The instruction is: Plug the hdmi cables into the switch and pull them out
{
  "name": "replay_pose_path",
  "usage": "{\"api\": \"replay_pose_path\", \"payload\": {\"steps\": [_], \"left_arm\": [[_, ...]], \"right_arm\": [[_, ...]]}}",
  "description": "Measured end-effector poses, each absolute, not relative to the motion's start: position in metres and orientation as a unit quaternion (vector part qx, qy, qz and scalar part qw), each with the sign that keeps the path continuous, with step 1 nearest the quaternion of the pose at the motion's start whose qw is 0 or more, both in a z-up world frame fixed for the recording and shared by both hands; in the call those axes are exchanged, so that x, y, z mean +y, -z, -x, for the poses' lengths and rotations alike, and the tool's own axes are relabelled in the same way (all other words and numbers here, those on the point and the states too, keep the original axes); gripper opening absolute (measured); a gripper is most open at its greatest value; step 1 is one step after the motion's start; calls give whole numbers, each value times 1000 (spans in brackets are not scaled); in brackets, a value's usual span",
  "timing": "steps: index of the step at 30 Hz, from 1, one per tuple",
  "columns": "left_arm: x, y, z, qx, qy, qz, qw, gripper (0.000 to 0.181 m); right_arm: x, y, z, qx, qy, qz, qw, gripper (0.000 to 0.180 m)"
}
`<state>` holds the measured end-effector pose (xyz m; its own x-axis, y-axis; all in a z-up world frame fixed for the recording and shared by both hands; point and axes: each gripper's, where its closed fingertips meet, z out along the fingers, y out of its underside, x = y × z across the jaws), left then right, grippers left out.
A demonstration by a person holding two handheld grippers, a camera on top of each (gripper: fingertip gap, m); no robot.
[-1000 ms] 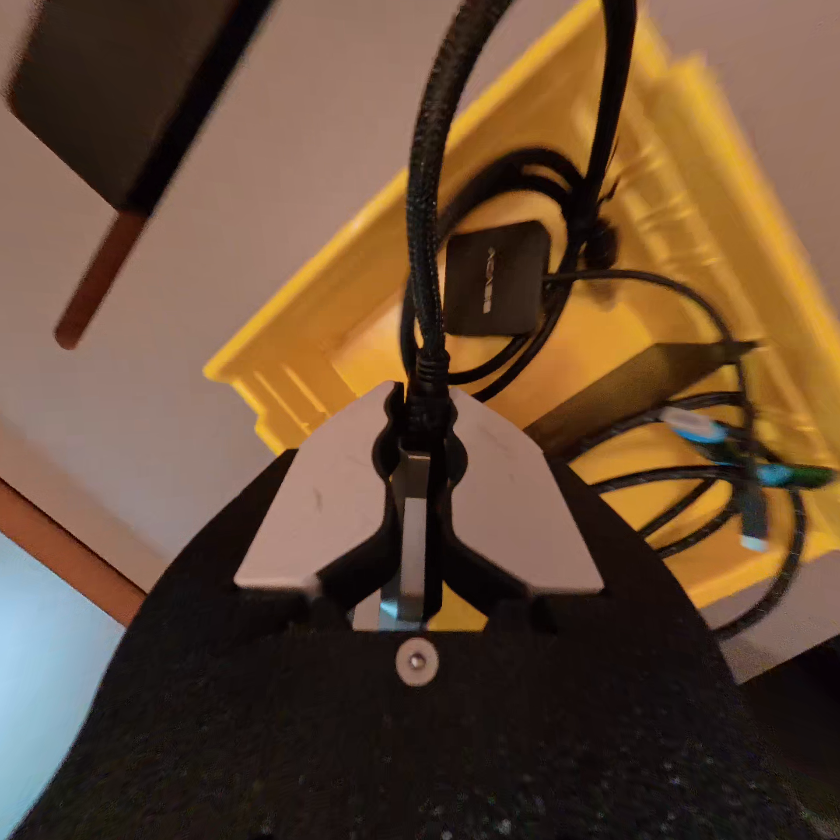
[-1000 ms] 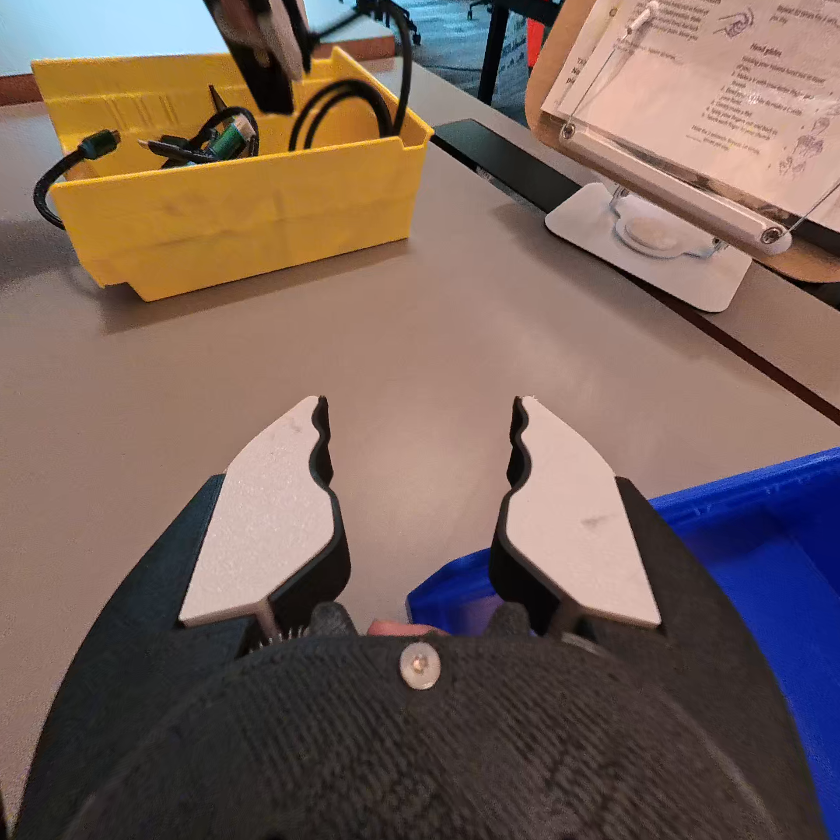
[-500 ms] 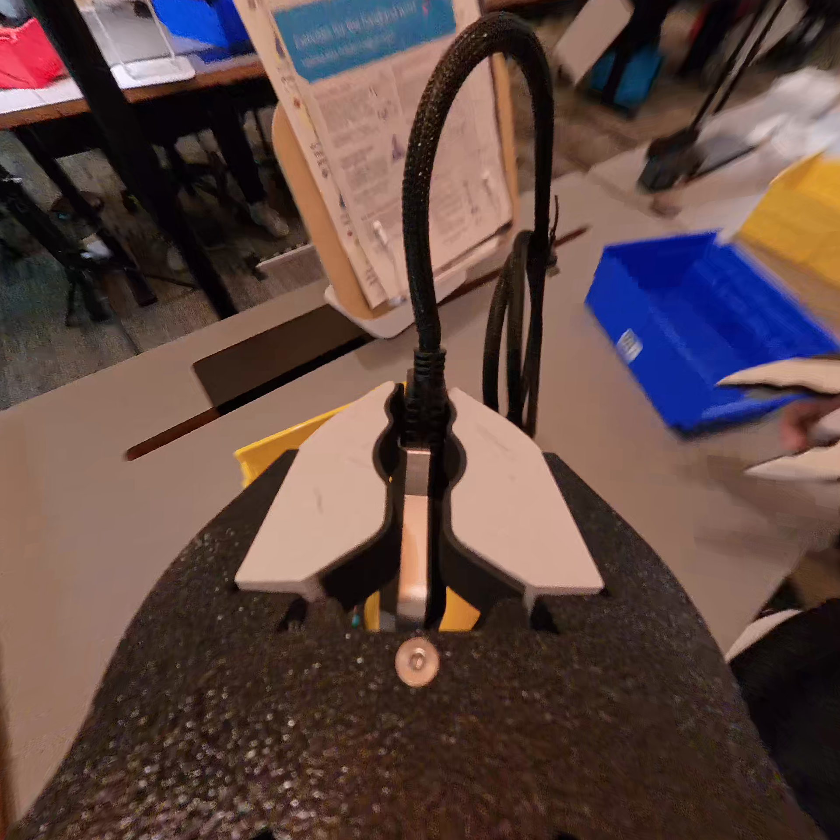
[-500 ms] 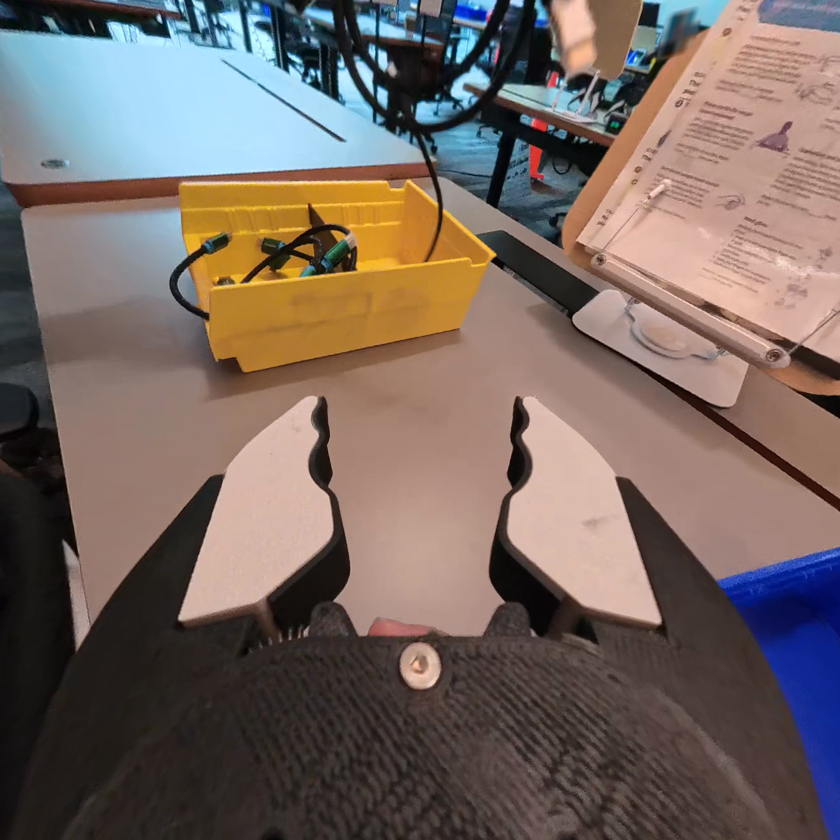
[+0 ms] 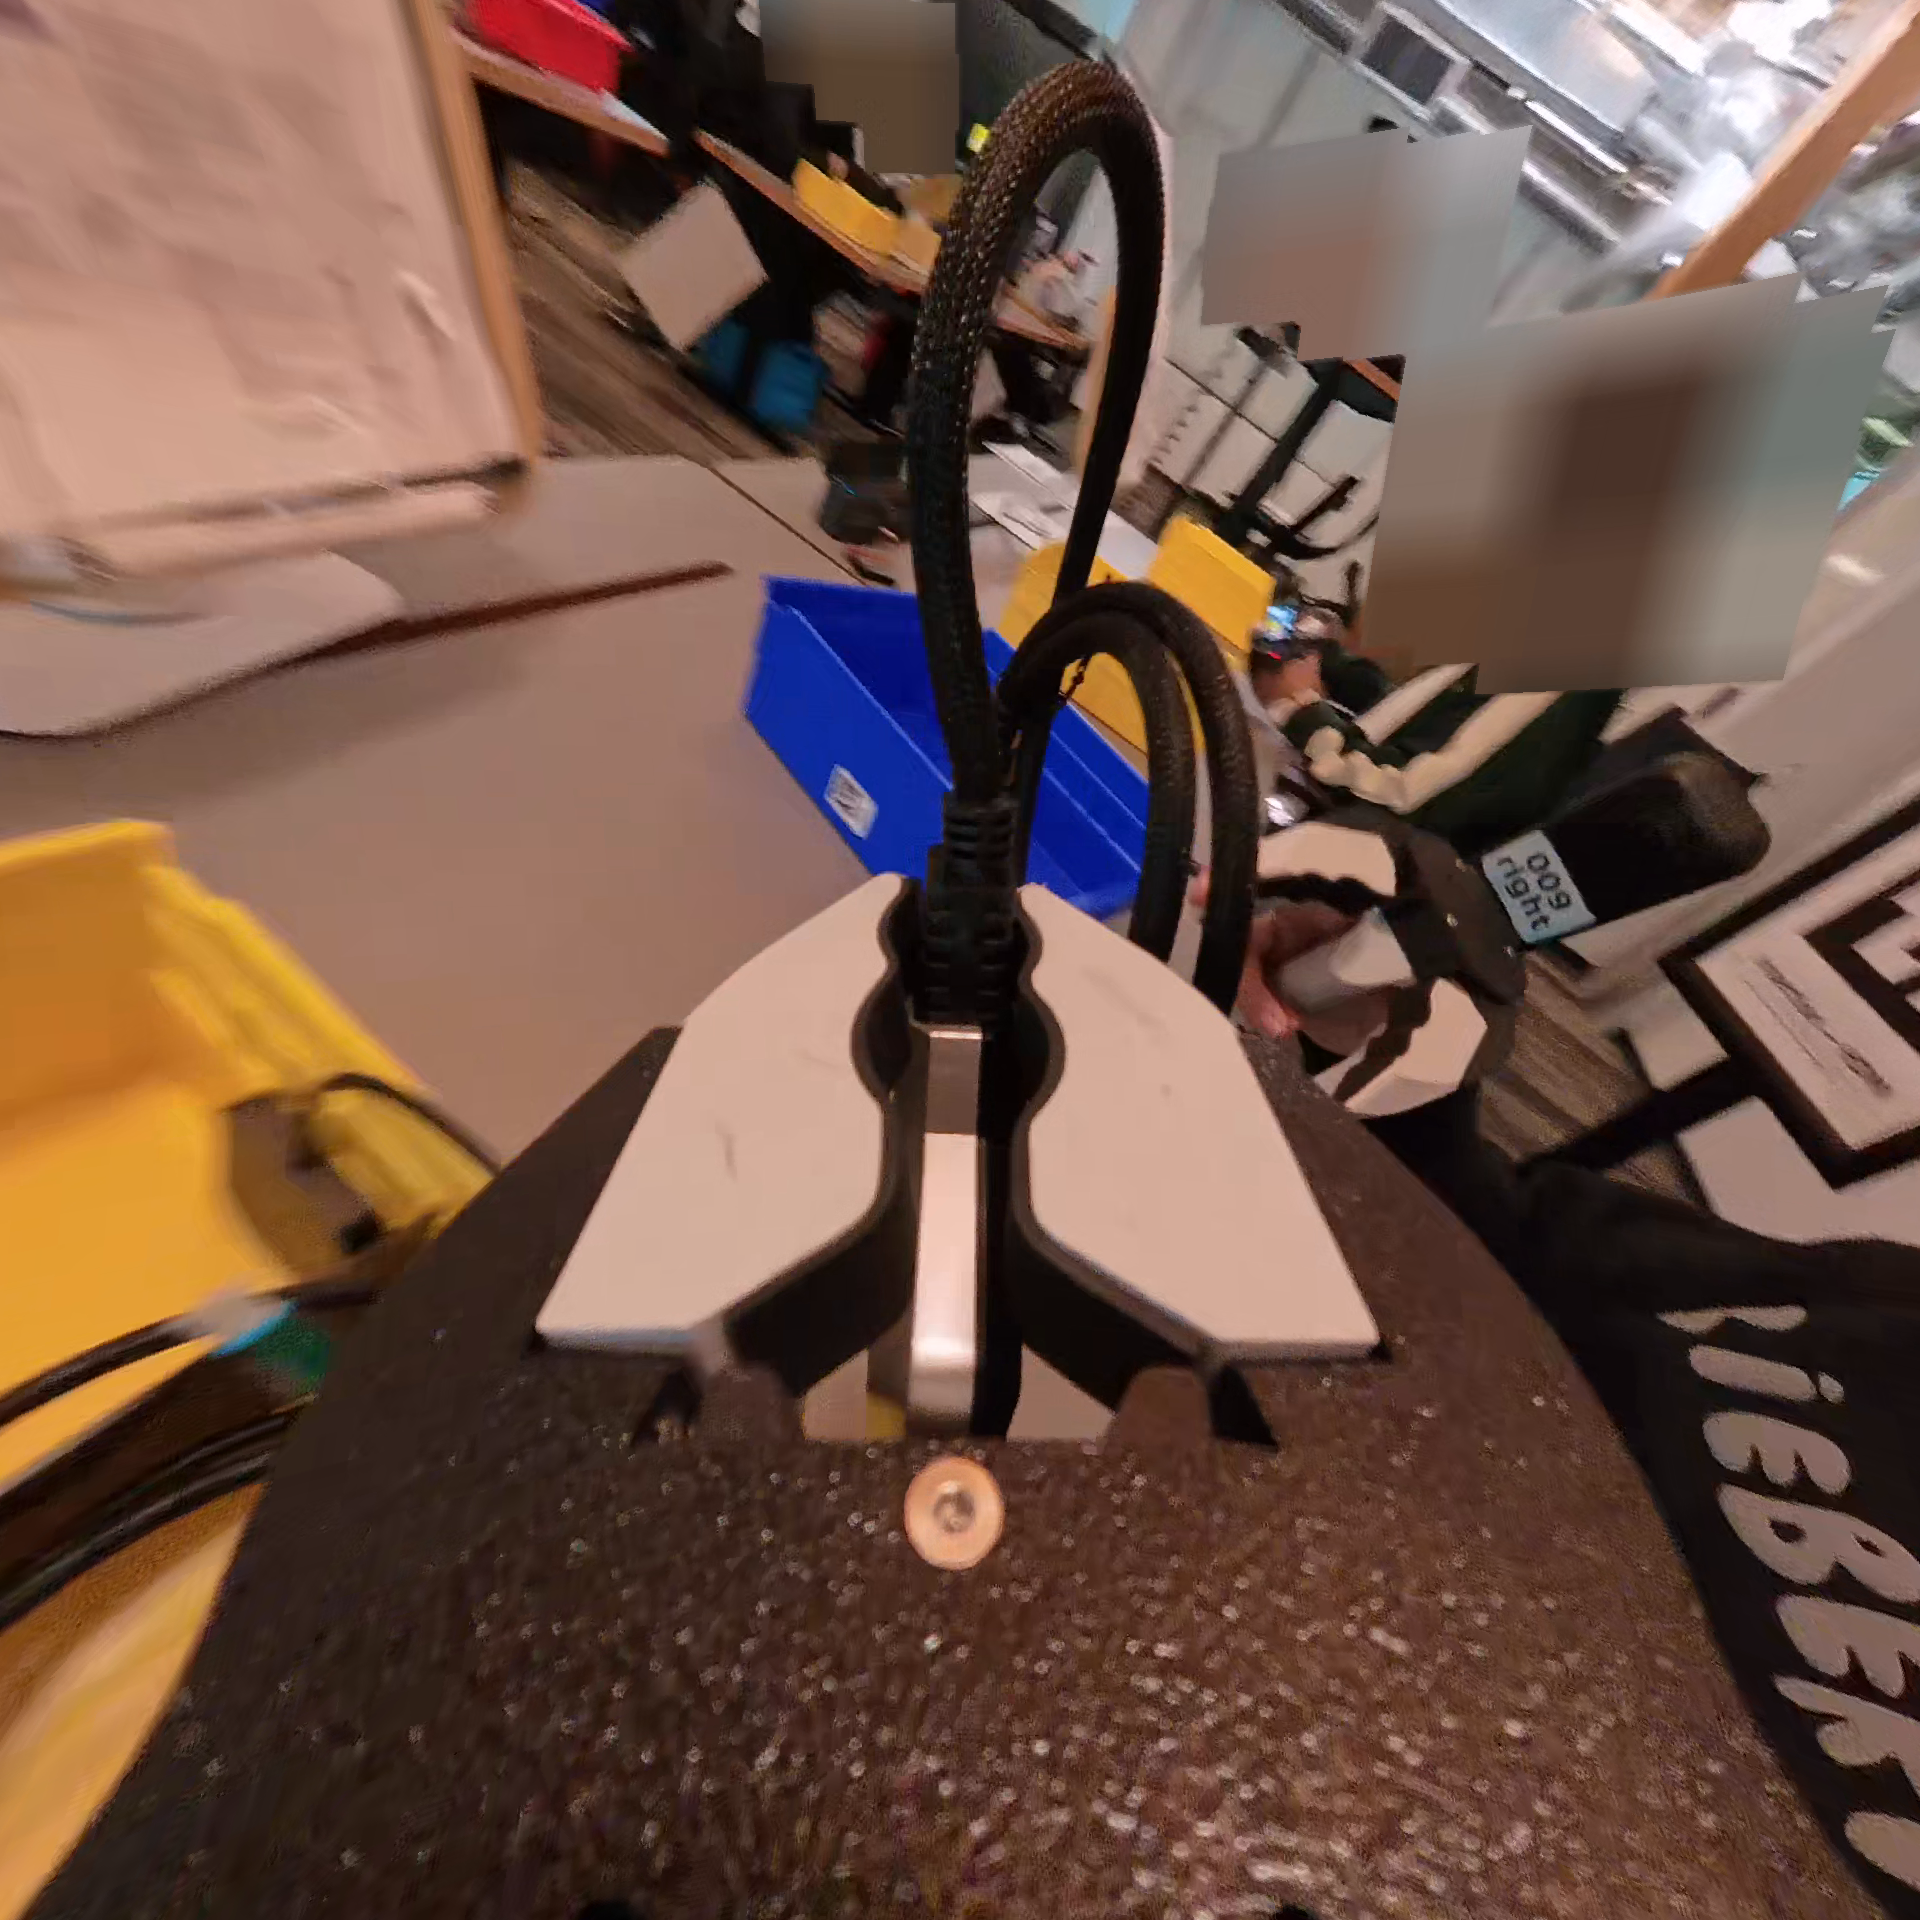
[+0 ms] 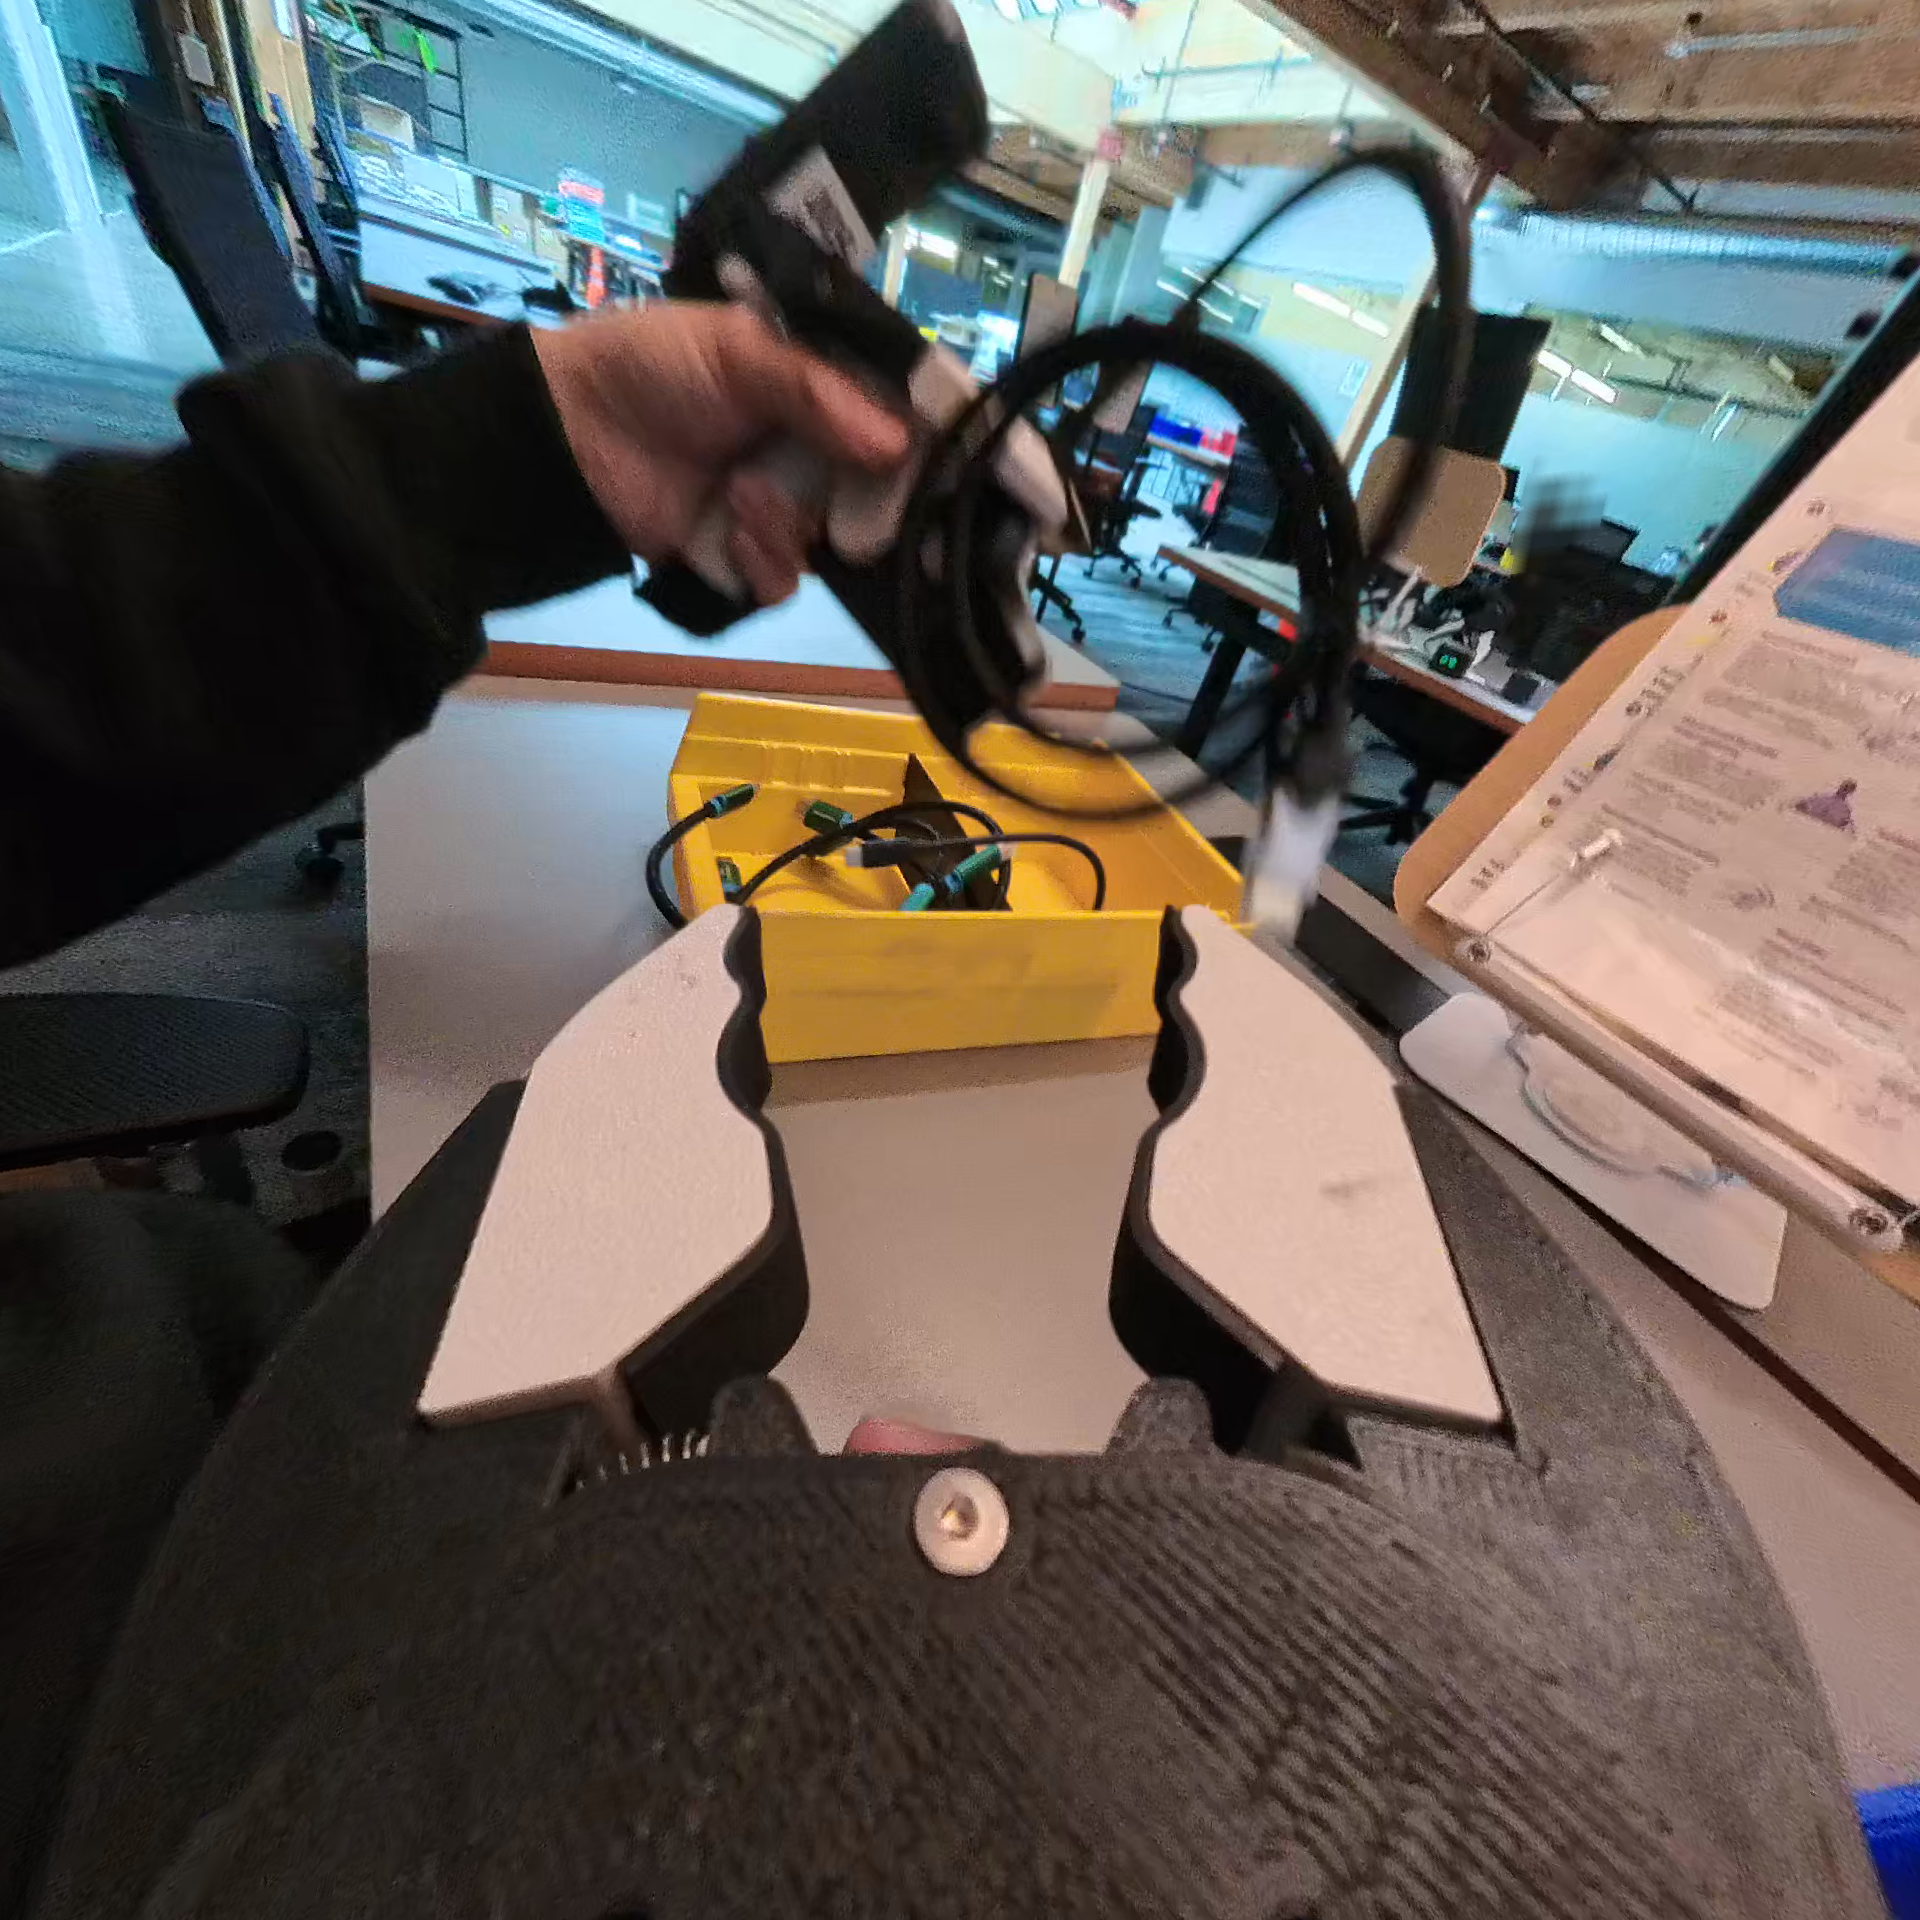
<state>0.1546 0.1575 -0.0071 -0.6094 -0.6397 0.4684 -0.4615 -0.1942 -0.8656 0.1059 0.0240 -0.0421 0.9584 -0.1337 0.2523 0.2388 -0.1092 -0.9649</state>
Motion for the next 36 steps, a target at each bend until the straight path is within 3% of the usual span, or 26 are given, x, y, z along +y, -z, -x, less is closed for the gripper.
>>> {"api": "replay_pose_path", "payload": {"steps": [7, 9, 17, 24, 33, 36], "left_arm": [[45, 55, -150, 579, 716, 378, -91, 14], [32, 61, -157, 551, 738, 375, -106, 15], [19, 80, -163, 556, 765, 312, -90, 15], [6, 103, -156, 674, 667, 315, -31, 15], [-2, 114, -145, 744, 604, 286, -16, 14], [4, 103, -156, 744, 607, 271, 63, 24]], "right_arm": [[18, 73, -120, 16, 84, 775, 627, 67], [14, 86, -136, 47, 77, 785, 613, 75], [6, 105, -143, 8, 38, 800, 599, 65], [16, 126, -137, -49, 102, 829, 548, 48], [22, 147, -123, -31, -56, 836, 545, 31], [23, 138, -126, 17, -120, 811, 572, 28]]}}
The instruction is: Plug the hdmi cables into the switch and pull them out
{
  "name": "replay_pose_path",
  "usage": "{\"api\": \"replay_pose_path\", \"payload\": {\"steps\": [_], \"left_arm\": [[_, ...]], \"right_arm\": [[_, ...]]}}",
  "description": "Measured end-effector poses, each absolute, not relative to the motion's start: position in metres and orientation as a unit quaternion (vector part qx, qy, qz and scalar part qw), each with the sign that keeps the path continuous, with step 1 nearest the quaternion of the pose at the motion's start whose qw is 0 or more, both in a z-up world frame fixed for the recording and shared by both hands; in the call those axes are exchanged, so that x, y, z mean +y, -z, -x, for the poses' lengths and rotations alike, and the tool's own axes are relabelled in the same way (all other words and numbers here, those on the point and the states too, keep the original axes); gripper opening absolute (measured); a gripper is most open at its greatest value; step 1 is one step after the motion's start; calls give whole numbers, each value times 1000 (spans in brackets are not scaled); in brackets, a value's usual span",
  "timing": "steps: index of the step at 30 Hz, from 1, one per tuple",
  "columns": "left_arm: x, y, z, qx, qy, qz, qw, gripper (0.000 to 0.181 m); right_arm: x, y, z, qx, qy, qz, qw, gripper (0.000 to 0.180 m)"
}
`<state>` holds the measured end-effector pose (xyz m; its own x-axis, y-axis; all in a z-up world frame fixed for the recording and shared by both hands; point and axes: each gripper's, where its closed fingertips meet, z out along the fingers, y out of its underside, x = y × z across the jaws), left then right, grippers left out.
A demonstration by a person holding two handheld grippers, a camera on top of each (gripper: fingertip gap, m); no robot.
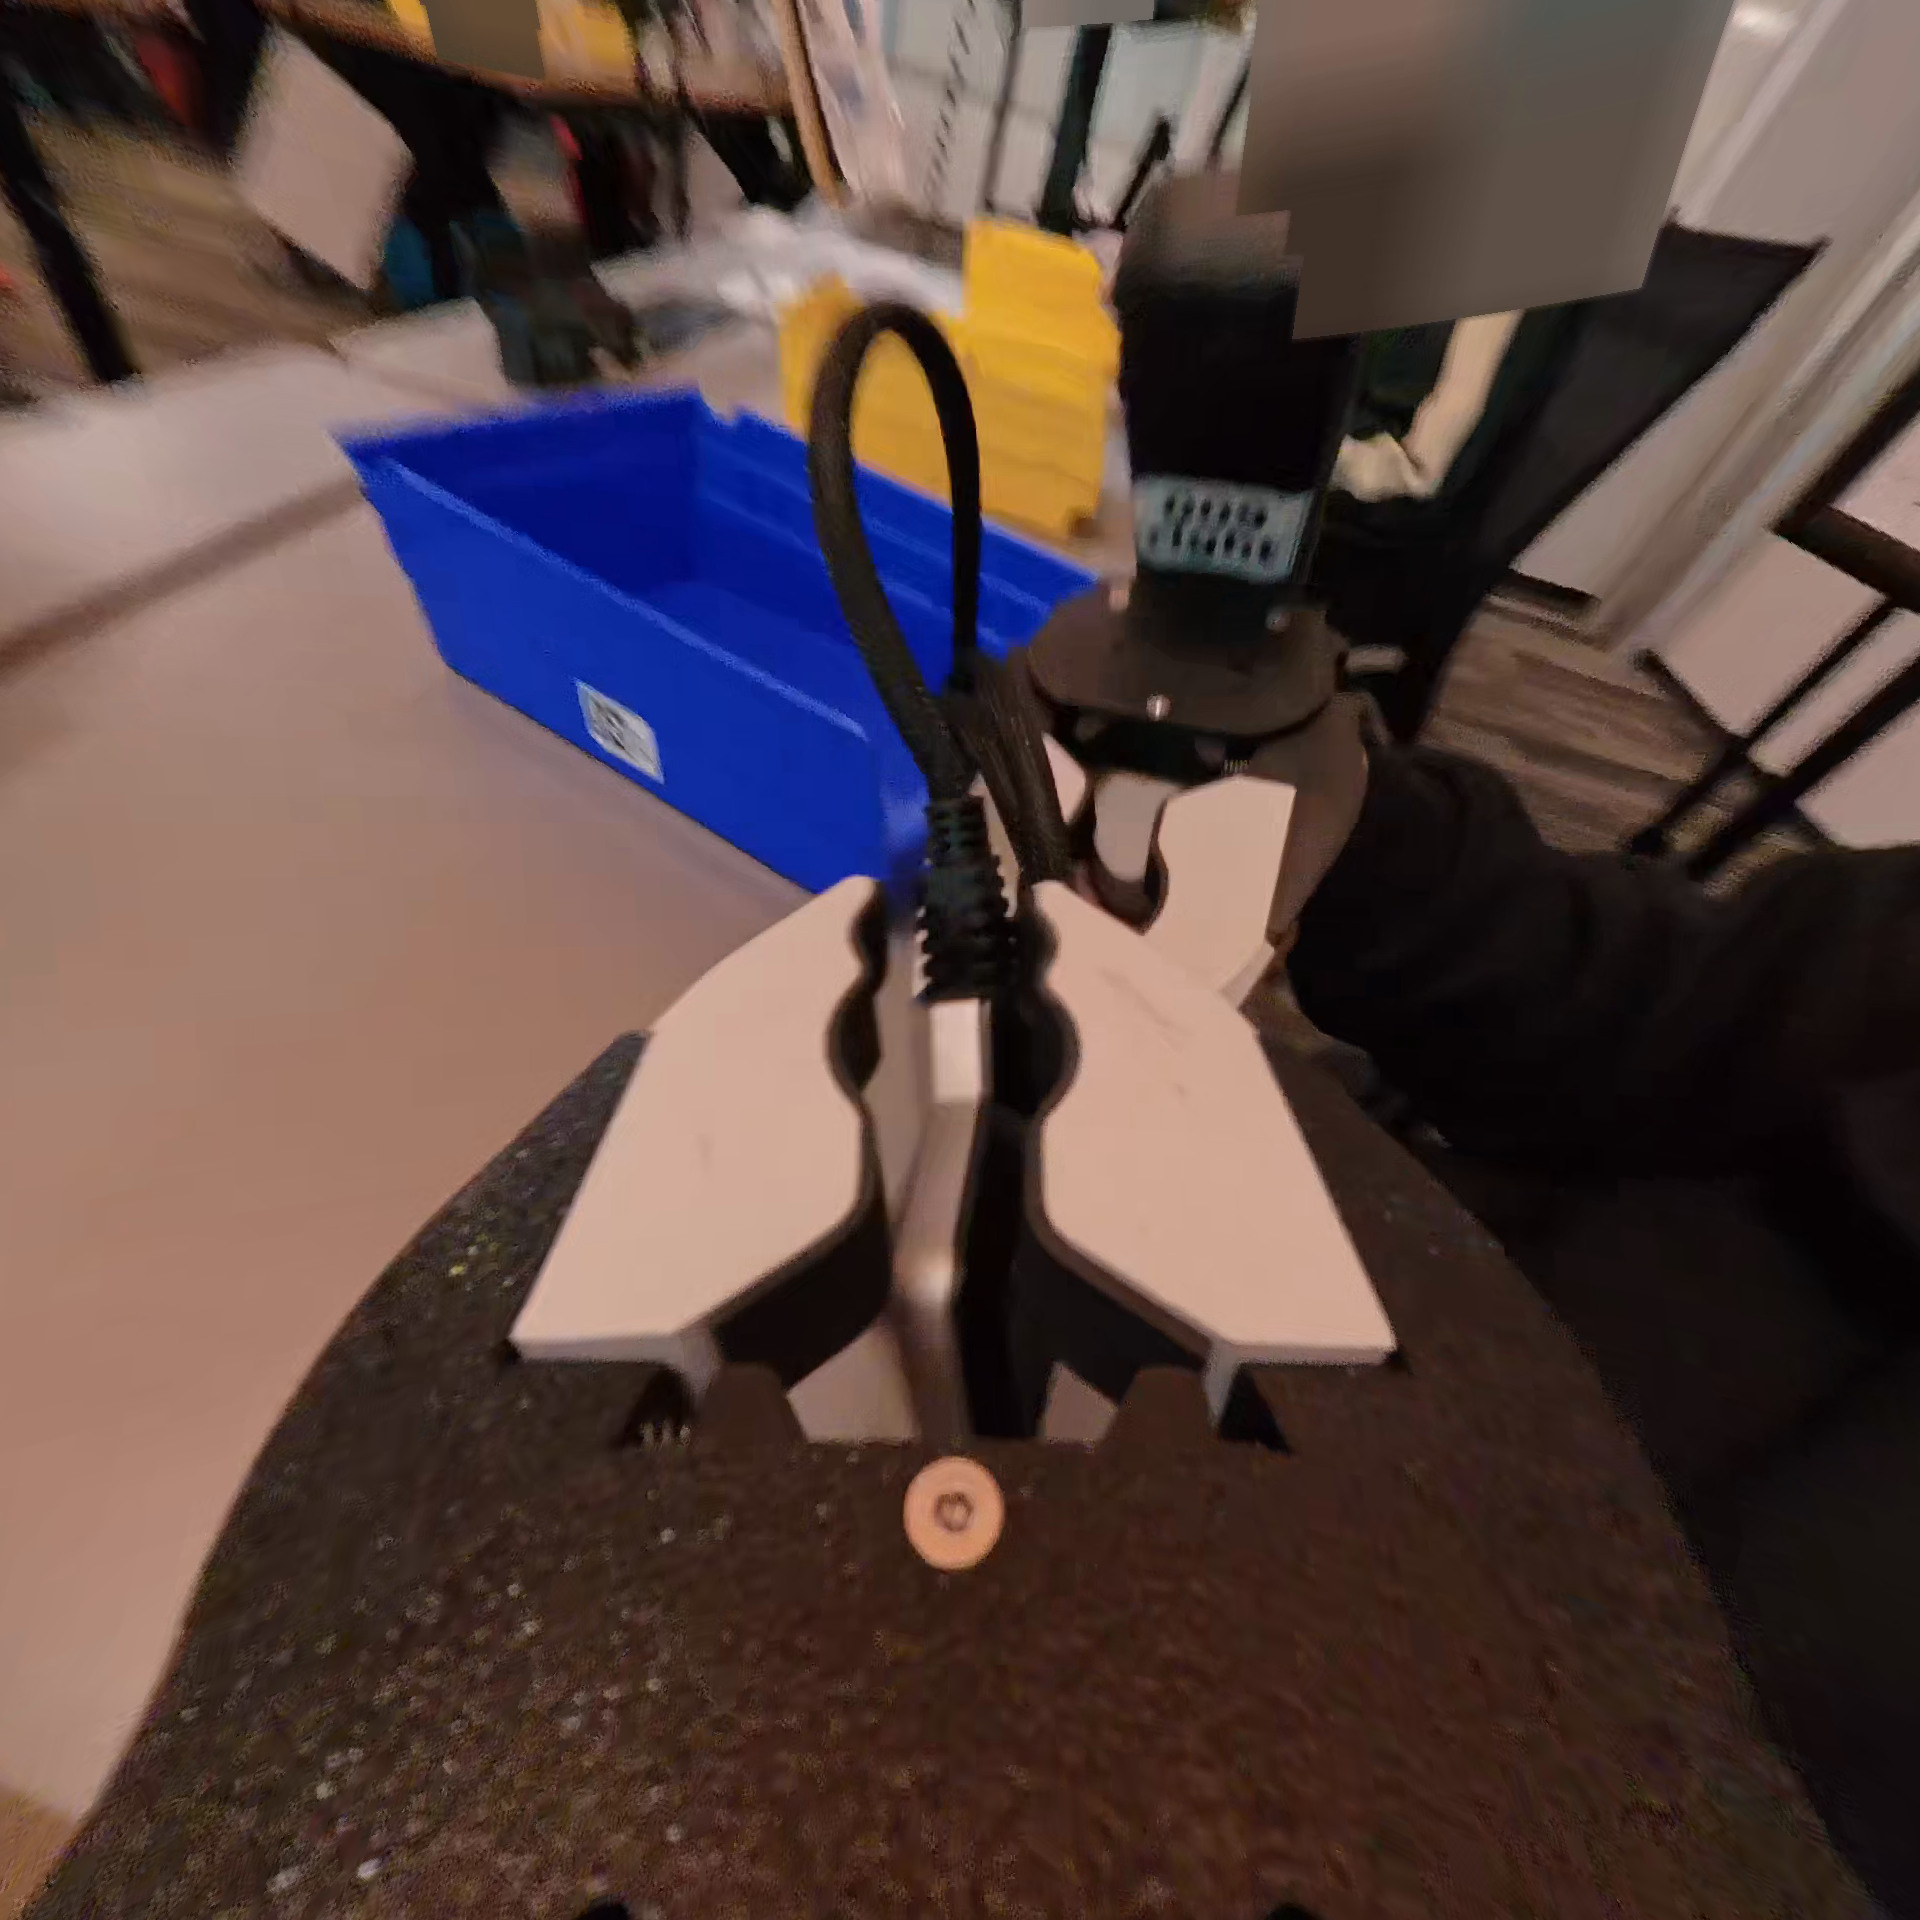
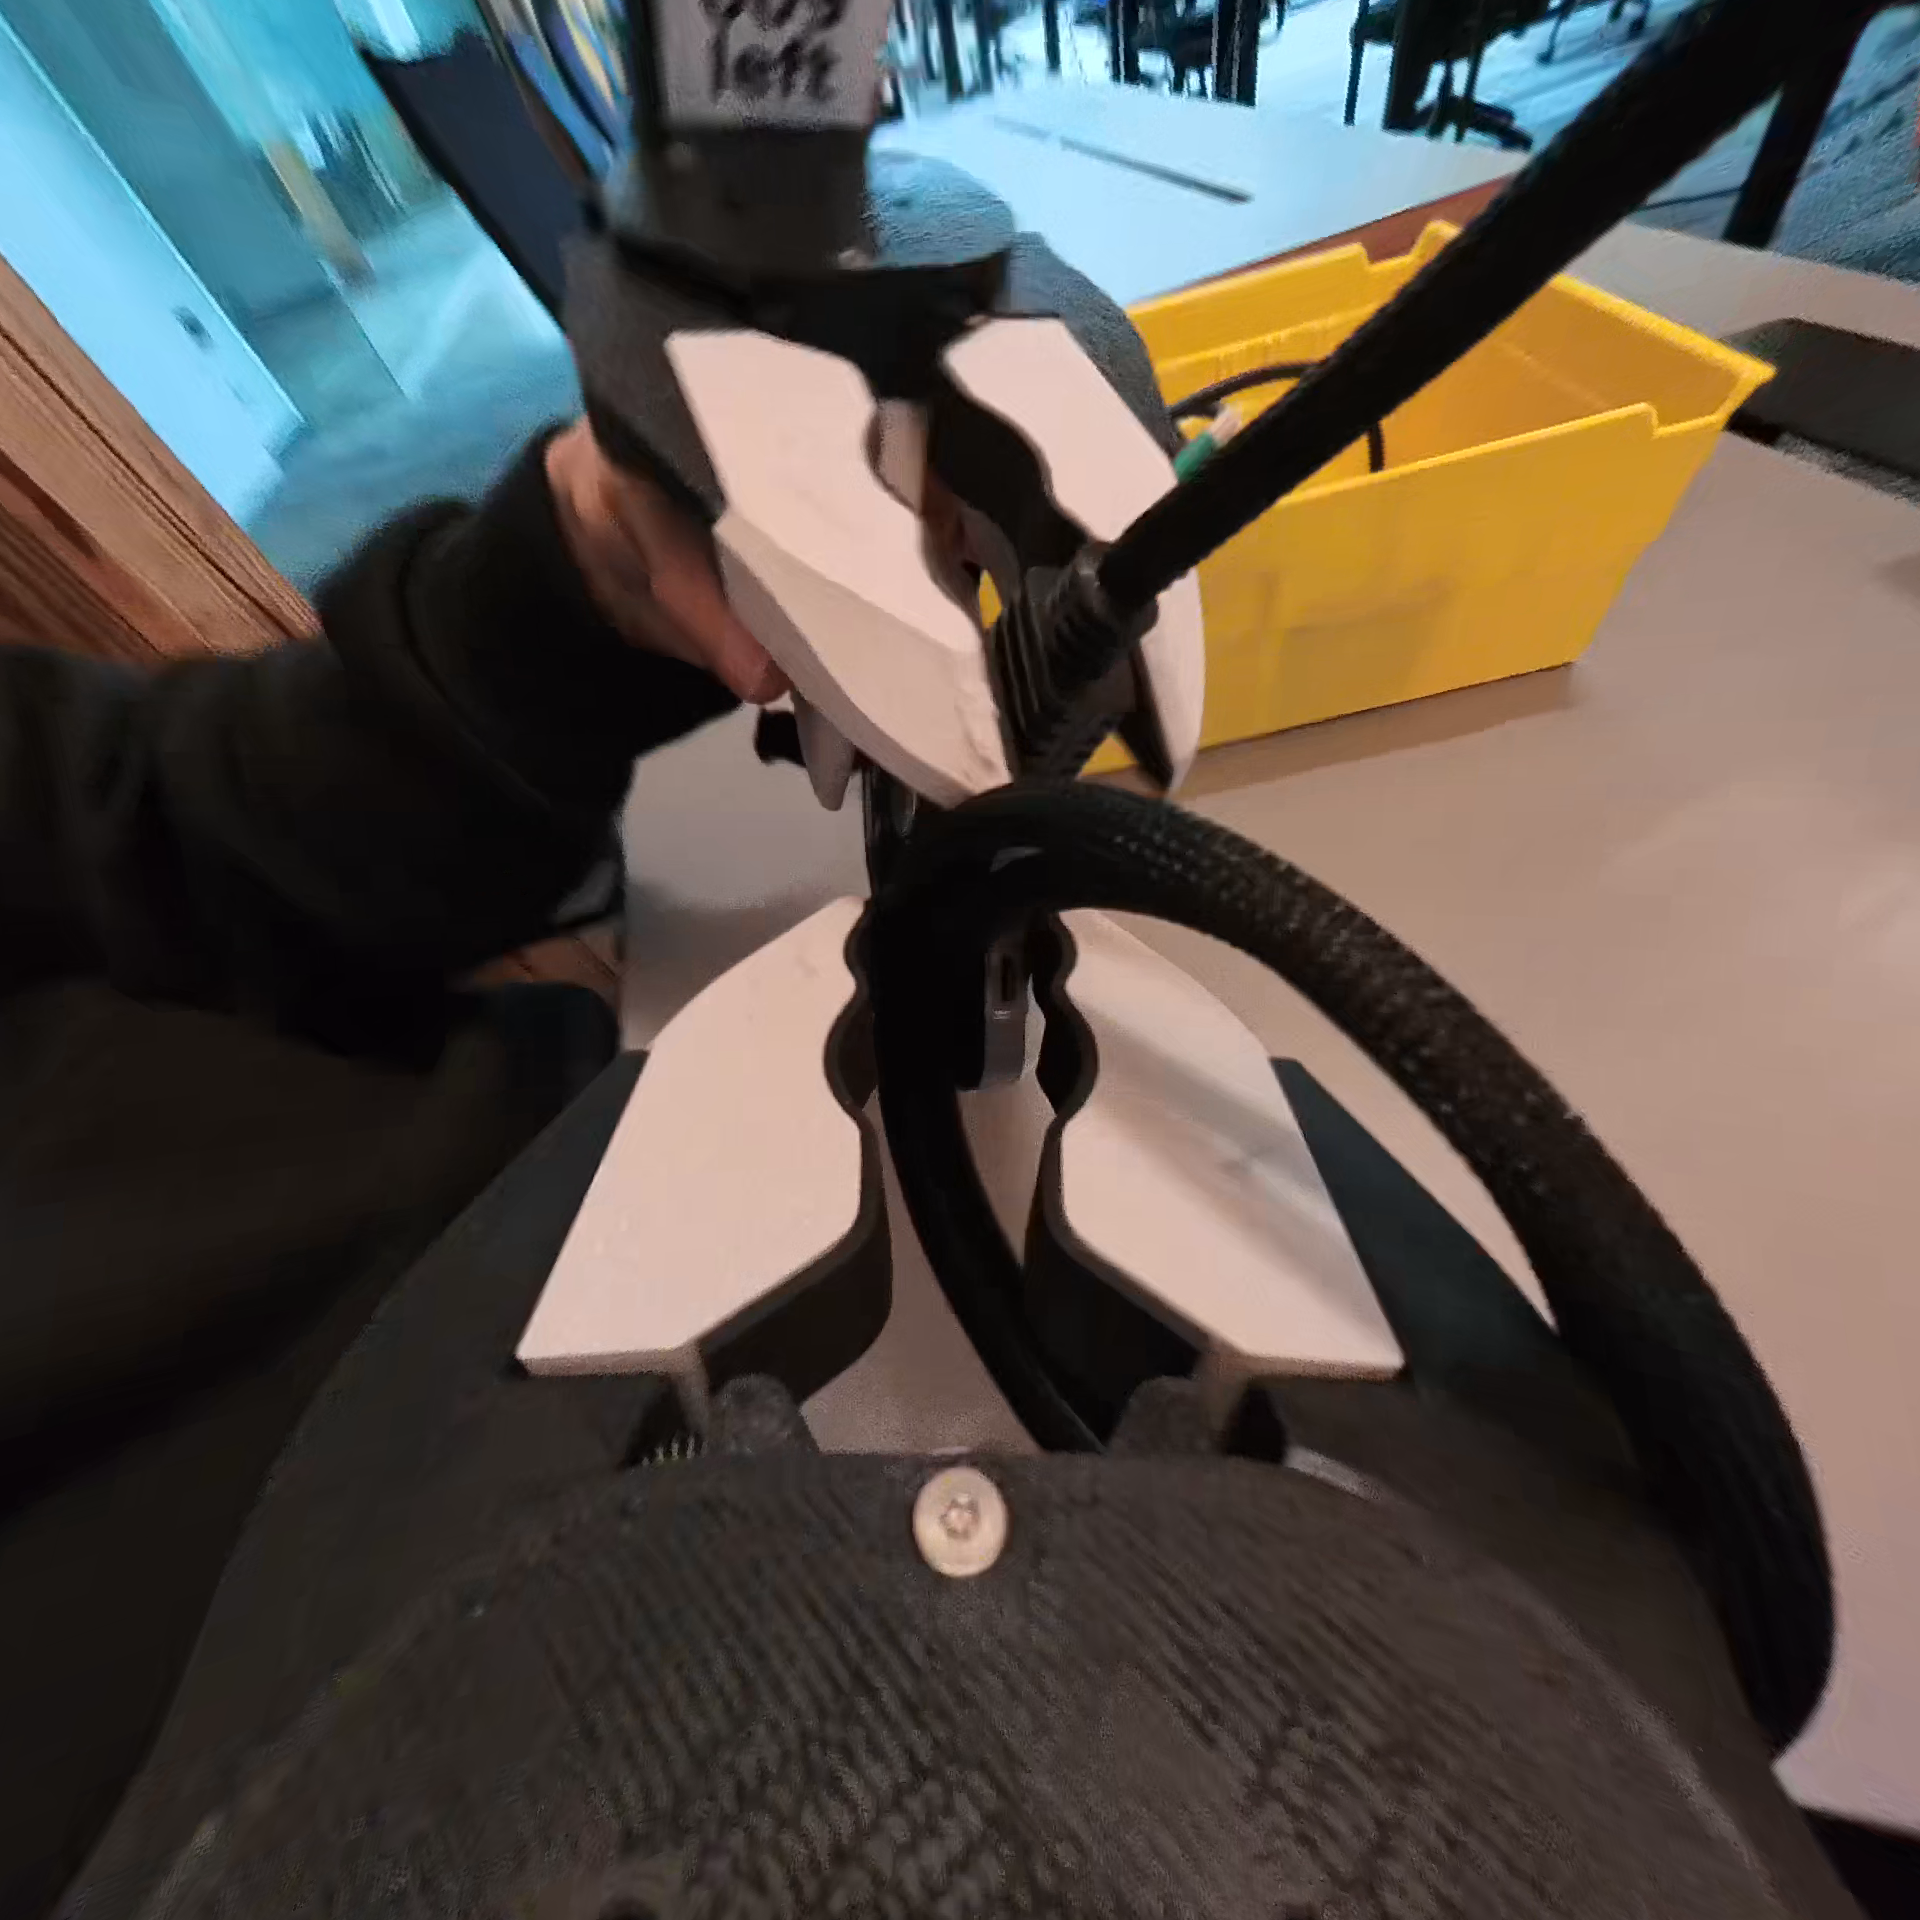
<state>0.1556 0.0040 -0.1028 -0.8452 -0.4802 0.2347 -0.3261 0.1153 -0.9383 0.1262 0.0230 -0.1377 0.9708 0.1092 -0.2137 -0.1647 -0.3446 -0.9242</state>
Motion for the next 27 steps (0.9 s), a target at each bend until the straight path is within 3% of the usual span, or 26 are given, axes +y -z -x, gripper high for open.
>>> {"api": "replay_pose_path", "payload": {"steps": [6, 9, 11, 17, 19, 23, 25, 27], "left_arm": [[30, 39, -156, 643, 666, 221, 306, 65], [36, 54, -146, 638, 623, 208, 401, 66], [29, 67, -137, 626, 664, 253, 322, 52], [28, 85, -133, 546, 749, 358, 113, 32], [26, 87, -130, 533, 759, 366, 73, 20], [29, 97, -134, 504, 770, 389, 23, 19], [35, 102, -140, 457, 779, 428, -32, 19], [44, 104, -144, 412, 792, 445, -67, 19]], "right_arm": [[15, 91, -152, 170, -312, 639, 682, 28], [9, 77, -156, 197, -354, 588, 700, 27], [12, 74, -151, 188, -341, 594, 704, 27], [29, 83, -130, 166, -303, 640, 686, 28], [31, 87, -132, 162, -287, 647, 688, 28], [33, 97, -136, 145, -233, 679, 681, 28], [34, 107, -137, 126, -168, 724, 657, 39], [32, 118, -133, 97, -109, 778, 612, 63]]}}
